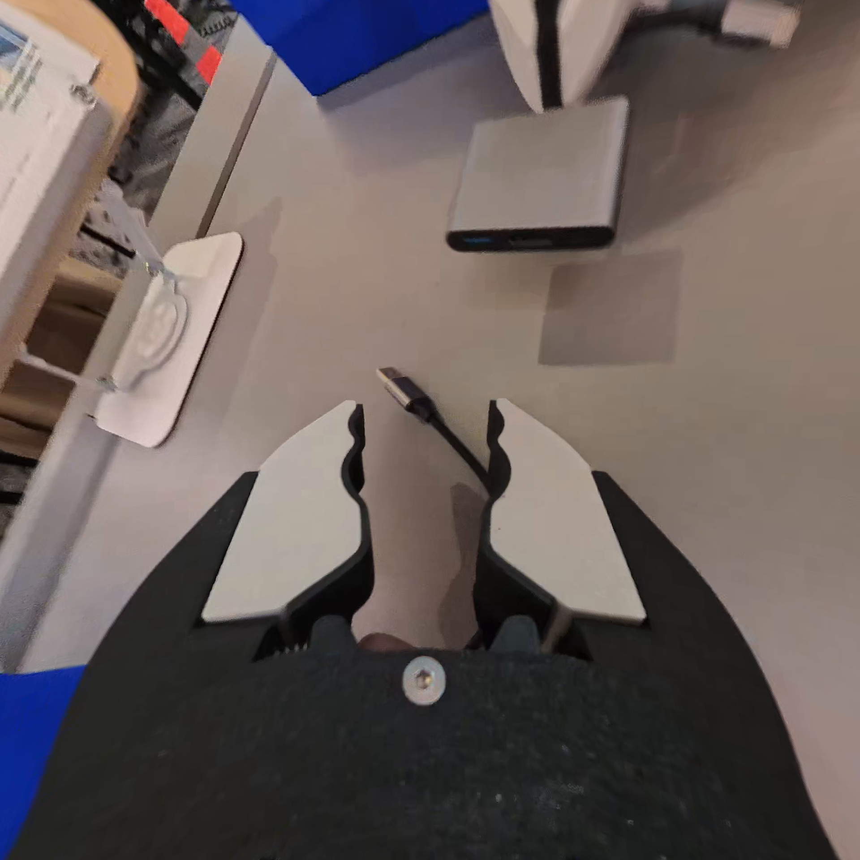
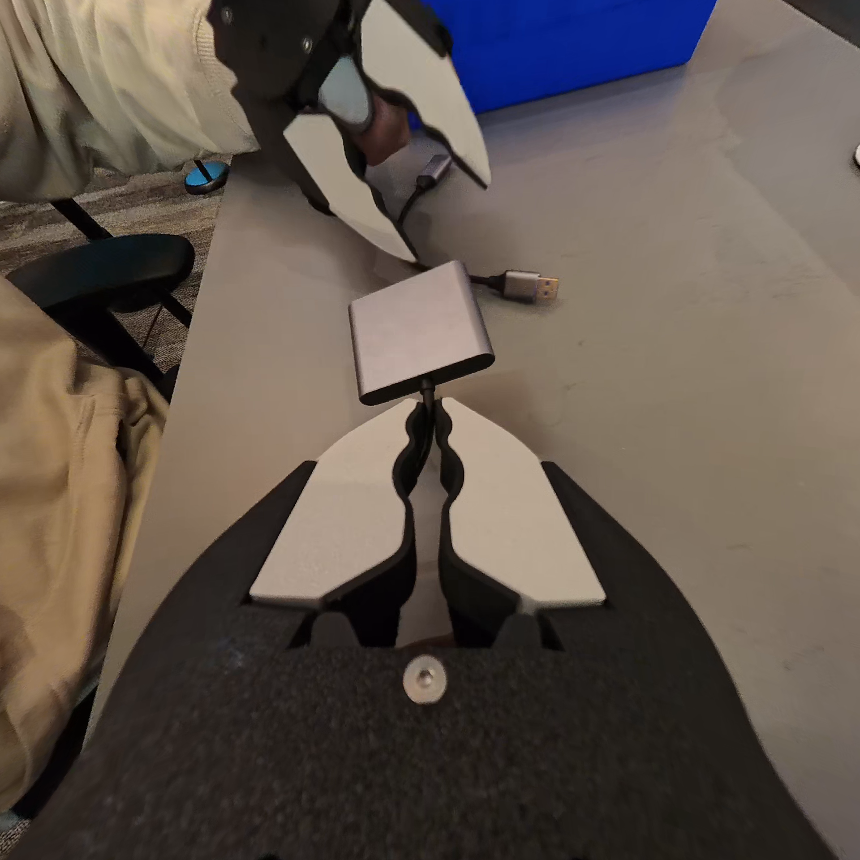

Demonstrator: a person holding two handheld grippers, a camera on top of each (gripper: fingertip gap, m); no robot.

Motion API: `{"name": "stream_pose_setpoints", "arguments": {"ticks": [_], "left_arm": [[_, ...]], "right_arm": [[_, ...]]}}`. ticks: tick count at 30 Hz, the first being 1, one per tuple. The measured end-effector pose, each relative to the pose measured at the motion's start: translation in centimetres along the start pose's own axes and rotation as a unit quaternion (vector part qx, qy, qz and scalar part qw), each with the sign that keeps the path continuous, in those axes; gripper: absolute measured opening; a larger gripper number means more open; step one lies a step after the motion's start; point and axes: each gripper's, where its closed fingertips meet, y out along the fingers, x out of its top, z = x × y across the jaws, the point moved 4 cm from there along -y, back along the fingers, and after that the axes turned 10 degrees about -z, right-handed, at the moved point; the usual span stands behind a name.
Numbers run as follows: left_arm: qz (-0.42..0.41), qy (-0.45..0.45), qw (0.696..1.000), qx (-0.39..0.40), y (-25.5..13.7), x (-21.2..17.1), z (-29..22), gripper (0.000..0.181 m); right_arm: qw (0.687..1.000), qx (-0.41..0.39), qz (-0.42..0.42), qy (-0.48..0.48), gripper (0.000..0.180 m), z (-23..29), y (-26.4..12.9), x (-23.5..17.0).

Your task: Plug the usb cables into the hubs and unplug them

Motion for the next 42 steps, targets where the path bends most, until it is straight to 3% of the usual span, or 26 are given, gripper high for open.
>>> {"name": "stream_pose_setpoints", "arguments": {"ticks": [3, 6, 9, 11, 15, 20, 22, 26, 35, 42], "left_arm": [[-0.011, -0.080, 0.996, 0.042, -0.5, 0.9, 1.2, 0.054], [0.011, -0.127, 0.978, 0.163, -1.0, 1.5, 2.3, 0.050], [0.075, -0.112, 0.952, 0.276, -0.5, 1.0, 1.7, 0.046], [0.095, -0.088, 0.943, 0.308, 0.5, 1.1, 1.1, 0.044], [0.117, -0.077, 0.945, 0.296, 3.1, 0.2, 0.4, 0.048], [0.135, -0.136, 0.942, 0.277, 4.1, -0.8, 0.5, 0.055], [0.148, -0.142, 0.939, 0.277, 4.1, -1.2, 0.5, 0.049], [0.182, -0.140, 0.941, 0.251, 4.2, -2.1, 0.0, 0.001], [0.170, -0.180, 0.950, 0.188, 3.6, -2.4, -0.6, 0.000], [0.140, -0.196, 0.948, 0.208, 1.9, -1.7, -0.4, 0.000]], "right_arm": [[1.000, -0.001, -0.004, 0.002, 0.004, -0.2, -0.2, 0.0], [1.000, -0.010, -0.007, 0.000, 0.004, -0.5, -0.4, 0.0], [1.000, -0.017, -0.010, -0.003, 0.004, -0.7, -0.6, 0.1], [1.000, -0.019, -0.010, -0.004, 0.004, -0.8, -0.6, 0.1], [1.000, -0.018, -0.011, -0.009, 0.004, -0.8, -0.7, 0.1], [1.000, -0.012, -0.026, -0.008, 0.004, -0.7, -1.0, 0.5], [0.999, -0.009, -0.030, -0.005, 0.004, -0.7, -1.1, 0.5], [0.999, -0.007, -0.034, -0.005, 0.004, -0.7, -1.3, 0.6], [0.999, -0.004, -0.038, -0.008, 0.004, -0.5, -1.2, 0.8], [0.999, -0.003, -0.034, -0.004, 0.004, -0.5, -1.0, 0.6]]}}
